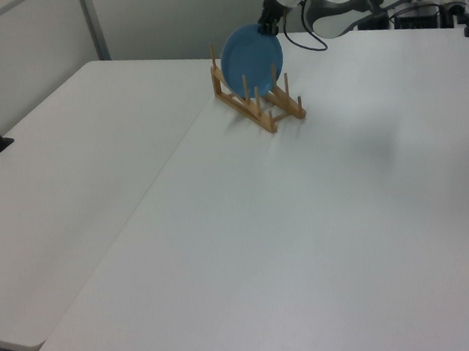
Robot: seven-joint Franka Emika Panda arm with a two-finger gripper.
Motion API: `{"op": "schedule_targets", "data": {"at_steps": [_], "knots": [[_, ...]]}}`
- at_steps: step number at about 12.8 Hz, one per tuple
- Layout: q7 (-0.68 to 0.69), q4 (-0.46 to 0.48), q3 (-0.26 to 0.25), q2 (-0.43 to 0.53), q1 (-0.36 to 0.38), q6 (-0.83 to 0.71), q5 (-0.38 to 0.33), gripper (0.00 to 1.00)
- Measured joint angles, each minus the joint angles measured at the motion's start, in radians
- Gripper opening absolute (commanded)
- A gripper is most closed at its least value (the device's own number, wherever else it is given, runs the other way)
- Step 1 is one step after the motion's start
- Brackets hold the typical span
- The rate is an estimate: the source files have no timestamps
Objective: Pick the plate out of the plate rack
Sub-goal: 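Close the gripper on the blue plate's rim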
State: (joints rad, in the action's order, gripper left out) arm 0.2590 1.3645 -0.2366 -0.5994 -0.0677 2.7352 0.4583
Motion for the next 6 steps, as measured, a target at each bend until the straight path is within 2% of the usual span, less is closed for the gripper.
{"op": "schedule_targets", "data": {"at_steps": [1,6], "knots": [[0.001,0.0,-0.005,-0.001,0.0,0.011,0.0,0.05],[0.002,0.0,-0.017,-0.003,0.0,0.022,0.0,0.03]]}}
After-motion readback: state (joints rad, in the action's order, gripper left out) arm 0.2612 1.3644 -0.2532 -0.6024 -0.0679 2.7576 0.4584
